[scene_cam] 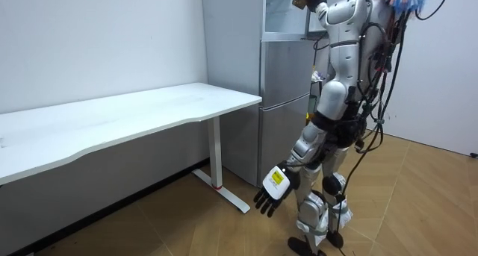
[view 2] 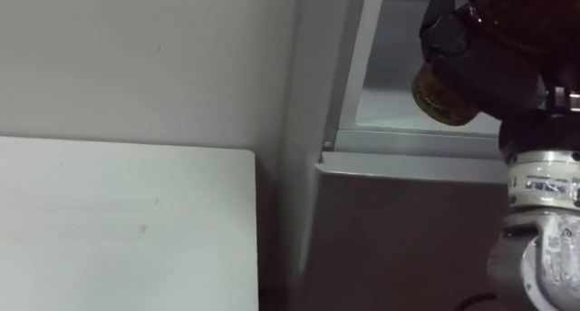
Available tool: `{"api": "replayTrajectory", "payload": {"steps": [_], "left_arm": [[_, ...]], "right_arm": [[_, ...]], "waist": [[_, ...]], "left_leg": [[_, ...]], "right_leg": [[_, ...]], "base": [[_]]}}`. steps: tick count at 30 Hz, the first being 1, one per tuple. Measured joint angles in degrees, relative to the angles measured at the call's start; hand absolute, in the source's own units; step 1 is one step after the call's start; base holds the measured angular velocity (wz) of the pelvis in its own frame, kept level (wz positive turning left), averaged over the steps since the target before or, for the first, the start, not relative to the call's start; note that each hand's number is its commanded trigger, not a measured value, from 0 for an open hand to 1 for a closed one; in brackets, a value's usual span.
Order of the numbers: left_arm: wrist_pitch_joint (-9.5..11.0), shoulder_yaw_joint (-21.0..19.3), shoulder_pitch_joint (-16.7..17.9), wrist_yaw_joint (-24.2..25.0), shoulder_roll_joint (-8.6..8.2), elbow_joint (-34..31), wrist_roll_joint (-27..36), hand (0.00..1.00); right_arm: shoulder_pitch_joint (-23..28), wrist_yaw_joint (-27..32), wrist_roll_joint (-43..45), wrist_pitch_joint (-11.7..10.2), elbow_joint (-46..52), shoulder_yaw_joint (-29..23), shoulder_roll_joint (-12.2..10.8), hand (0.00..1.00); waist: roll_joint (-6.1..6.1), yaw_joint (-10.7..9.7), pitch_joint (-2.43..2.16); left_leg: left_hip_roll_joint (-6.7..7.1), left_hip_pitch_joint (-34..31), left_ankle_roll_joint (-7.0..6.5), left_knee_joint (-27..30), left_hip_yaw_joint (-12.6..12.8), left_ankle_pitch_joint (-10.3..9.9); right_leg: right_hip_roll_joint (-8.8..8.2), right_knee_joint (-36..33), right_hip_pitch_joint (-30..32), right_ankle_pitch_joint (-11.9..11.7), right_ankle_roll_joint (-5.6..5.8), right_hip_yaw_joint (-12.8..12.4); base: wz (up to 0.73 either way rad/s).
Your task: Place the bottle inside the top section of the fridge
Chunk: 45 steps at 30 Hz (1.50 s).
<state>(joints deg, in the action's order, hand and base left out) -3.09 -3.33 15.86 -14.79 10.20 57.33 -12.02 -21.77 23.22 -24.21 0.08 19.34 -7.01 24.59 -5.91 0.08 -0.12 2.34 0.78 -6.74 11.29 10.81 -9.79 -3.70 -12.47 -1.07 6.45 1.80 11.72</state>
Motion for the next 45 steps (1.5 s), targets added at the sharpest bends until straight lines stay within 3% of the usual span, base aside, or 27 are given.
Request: {"api": "replayTrajectory", "payload": {"steps": [2,8,13,23,26,30,34,39,45], "left_arm": [[0.24,-0.62,0.05,-0.04,-0.01,0.07,0.01,0.0],[0.43,-2.71,2.08,-0.51,0.31,0.06,-0.03,0.0],[0.53,-3.42,3.47,-0.58,0.38,0.11,-0.13,0.0],[0.57,-5.23,4.75,-0.58,0.43,-0.23,-0.08,0.0],[0.49,-6.0,5.56,-0.58,0.44,-0.45,-0.04,0.0],[0.45,-7.06,5.76,-0.73,0.45,-0.57,-0.1,0.0],[-0.63,-7.12,5.98,-0.75,0.61,-1.45,-0.07,0.0],[-0.74,-7.06,6.08,-0.77,1.13,-2.22,-0.09,0.0],[-0.74,-5.79,6.18,-0.86,2.25,-2.21,-0.04,0.0]], "right_arm": [[-0.02,-0.34,-2.73,0.01,-2.42,-0.3,2.14,1.0],[-0.03,-0.02,-7.32,0.15,-8.13,-1.46,3.21,1.0],[-0.11,-0.06,-12.42,0.11,-11.75,-1.46,5.64,1.0],[-6.21,5.68,-16.93,0.14,-30.98,-1.89,9.66,1.0],[-6.5,6.89,-18.12,0.14,-33.28,-1.84,9.75,1.0],[-6.68,9.4,-18.29,0.75,-35.44,-1.73,9.75,1.0],[-11.13,14.05,-18.3,1.44,-39.62,-0.96,9.83,1.0],[-13.21,18.15,-18.2,1.44,-41.0,0.09,10.18,1.0],[-15.64,19.98,-18.37,1.45,-41.03,3.72,12.36,1.0]], "waist": [[-0.4,-0.01,-0.01],[-2.26,0.19,-0.28],[-2.56,1.19,0.09],[-1.93,1.95,0.09],[-1.44,2.21,-0.19],[-1.43,2.98,-0.21],[-1.62,2.78,-0.24],[-2.15,3.36,-0.35],[-2.37,3.5,-0.37]], "left_leg": [[-0.17,0.22,0.02,-0.01,0.0,0.0],[-0.74,0.31,0.57,-0.04,-0.02,-0.2],[-0.75,0.63,0.67,-0.05,-0.13,-0.28],[-0.64,-1.02,0.61,0.65,-2.01,-0.42],[-0.68,-0.92,0.79,0.49,-2.14,-0.26],[-0.69,-1.17,0.89,0.38,-2.16,-0.18],[-0.59,-2.2,1.06,0.47,-2.98,-0.07],[-0.61,-2.55,1.29,0.47,-3.74,0.07],[-0.58,-3.55,1.35,0.93,-4.8,0.37]], "right_leg": [[0.2,-0.01,-0.14,0.0,0.0,-0.22],[0.61,-0.02,-0.22,0.0,-0.01,1.11],[0.8,0.92,-1.09,-0.03,-0.08,0.95],[0.62,0.96,-0.81,-0.03,-0.08,3.14],[0.67,1.07,-0.8,0.02,-0.13,3.52],[0.61,1.05,-0.69,0.28,-0.41,4.23],[0.39,0.87,0.04,0.34,-0.51,6.29],[0.37,0.88,0.11,0.43,-0.64,7.51],[0.29,0.88,0.5,0.43,-0.65,8.94]], "base": [[0.0],[0.0],[0.02],[0.1],[0.04],[0.0],[0.07],[0.1],[0.11]]}}
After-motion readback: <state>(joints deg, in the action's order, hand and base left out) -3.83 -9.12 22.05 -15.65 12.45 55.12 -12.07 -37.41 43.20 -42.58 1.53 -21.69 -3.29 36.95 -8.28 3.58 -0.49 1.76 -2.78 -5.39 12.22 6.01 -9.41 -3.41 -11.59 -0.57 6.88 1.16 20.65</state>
